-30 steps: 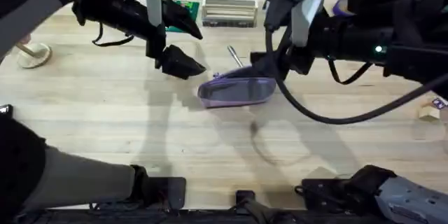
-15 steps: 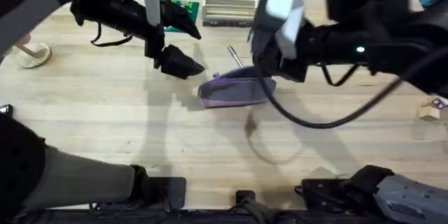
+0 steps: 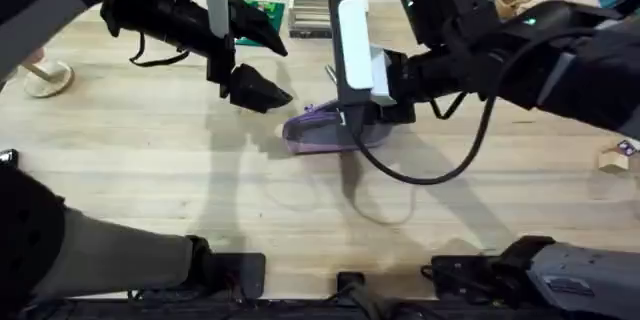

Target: Unzip the bag, pick up the pens from the table one at a time and place them inside, then zip the bag closed.

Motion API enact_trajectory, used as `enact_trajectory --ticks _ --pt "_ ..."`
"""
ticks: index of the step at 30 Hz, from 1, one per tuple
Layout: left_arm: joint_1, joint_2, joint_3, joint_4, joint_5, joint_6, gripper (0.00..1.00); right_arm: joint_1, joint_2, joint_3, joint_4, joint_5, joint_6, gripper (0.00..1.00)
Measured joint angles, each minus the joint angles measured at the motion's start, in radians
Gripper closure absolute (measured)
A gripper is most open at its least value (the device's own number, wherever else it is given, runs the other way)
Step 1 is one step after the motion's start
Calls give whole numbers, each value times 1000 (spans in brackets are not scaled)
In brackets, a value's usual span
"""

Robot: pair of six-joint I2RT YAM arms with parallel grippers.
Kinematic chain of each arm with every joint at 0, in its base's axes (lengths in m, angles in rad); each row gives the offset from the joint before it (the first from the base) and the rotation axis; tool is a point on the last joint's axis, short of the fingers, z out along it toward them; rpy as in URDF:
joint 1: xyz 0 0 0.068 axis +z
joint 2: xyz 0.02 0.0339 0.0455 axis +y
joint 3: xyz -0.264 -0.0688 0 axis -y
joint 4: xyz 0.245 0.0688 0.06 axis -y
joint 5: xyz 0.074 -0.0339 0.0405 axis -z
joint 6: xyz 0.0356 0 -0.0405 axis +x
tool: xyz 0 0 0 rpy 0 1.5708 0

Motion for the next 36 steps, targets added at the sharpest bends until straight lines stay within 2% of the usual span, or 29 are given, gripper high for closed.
enact_trajectory --ticks 15,22,27,28,34,36 --pt "0 0 0 0 0 0 7 -28 114 1 61 -20 -21 969" --pt "0 0 0 0 0 0 7 -28 165 3 34 -125 -21 970" --pt "0 0 0 0 0 0 7 -28 167 3 32 -158 -25 955" --pt "0 0 0 0 0 0 7 -28 167 3 32 -160 -26 885" --pt "0 0 0 0 0 0 7 -29 167 3 32 -165 -30 50" --pt "0 0 0 0 0 0 8 -28 167 4 32 -165 -33 8"
